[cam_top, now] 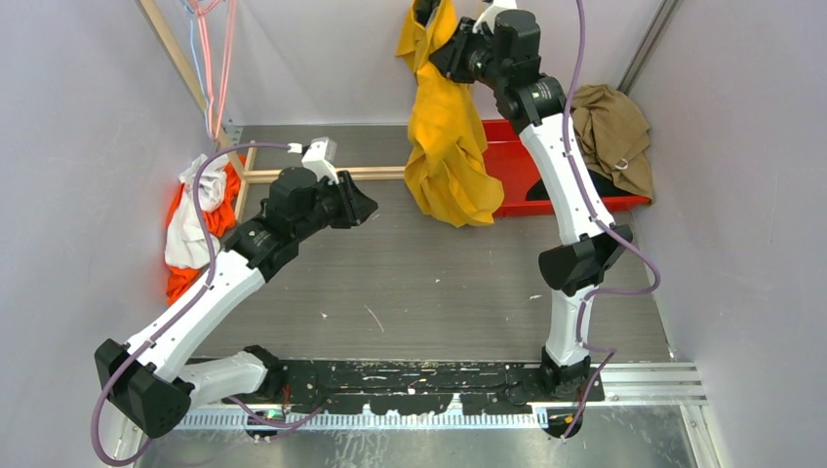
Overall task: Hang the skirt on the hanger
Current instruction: Place the hanger at the clothesline.
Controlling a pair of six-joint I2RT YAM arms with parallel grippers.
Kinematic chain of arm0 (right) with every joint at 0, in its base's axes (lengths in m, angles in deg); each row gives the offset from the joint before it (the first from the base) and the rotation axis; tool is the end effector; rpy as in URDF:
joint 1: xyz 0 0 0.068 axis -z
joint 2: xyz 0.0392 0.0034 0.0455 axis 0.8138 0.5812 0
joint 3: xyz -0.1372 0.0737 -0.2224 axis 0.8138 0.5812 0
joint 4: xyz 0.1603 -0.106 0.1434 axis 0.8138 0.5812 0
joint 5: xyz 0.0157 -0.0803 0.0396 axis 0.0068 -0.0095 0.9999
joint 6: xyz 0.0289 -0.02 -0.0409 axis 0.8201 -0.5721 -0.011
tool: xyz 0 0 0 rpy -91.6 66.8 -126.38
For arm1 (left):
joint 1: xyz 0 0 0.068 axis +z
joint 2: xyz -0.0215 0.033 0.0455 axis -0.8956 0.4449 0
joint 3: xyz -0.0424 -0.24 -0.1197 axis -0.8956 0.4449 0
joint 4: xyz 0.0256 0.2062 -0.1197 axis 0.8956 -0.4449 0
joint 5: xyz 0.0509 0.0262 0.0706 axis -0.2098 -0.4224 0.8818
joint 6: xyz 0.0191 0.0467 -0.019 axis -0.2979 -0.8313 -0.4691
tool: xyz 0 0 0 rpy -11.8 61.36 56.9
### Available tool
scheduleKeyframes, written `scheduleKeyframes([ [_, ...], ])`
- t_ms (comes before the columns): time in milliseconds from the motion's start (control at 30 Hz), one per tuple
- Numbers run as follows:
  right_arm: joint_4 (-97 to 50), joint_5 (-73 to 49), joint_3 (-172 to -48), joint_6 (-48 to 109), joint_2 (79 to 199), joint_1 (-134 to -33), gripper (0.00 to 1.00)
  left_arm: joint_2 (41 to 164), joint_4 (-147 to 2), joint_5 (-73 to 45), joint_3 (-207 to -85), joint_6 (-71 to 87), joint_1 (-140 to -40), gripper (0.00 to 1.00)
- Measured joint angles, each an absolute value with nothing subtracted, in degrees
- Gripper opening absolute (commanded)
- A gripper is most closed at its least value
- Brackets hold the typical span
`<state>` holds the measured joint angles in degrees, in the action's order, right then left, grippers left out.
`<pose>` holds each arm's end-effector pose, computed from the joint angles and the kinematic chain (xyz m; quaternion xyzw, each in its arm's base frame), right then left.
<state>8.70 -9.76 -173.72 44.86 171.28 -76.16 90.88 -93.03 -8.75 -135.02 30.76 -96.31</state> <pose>0.3749 0.1556 0.4922 -0.0583 0.7457 0.3023 0.5909 0.1929 -0.1260 0.3610 0.0051 0.8227 -0.3293 0.4633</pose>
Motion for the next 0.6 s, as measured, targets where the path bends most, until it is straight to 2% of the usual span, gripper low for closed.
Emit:
scheduleKeyframes([
  [400,-5.0,-8.1,-161.4,46.8,169.2,-76.3,0.01,92.6,-93.4,-9.0,-135.0,30.7,-96.2,0.27],
  [600,-12.5,-8.4,-149.2,47.3,162.8,-76.3,0.01,92.6,-93.4,-9.1,-135.0,30.8,-96.2,0.26],
])
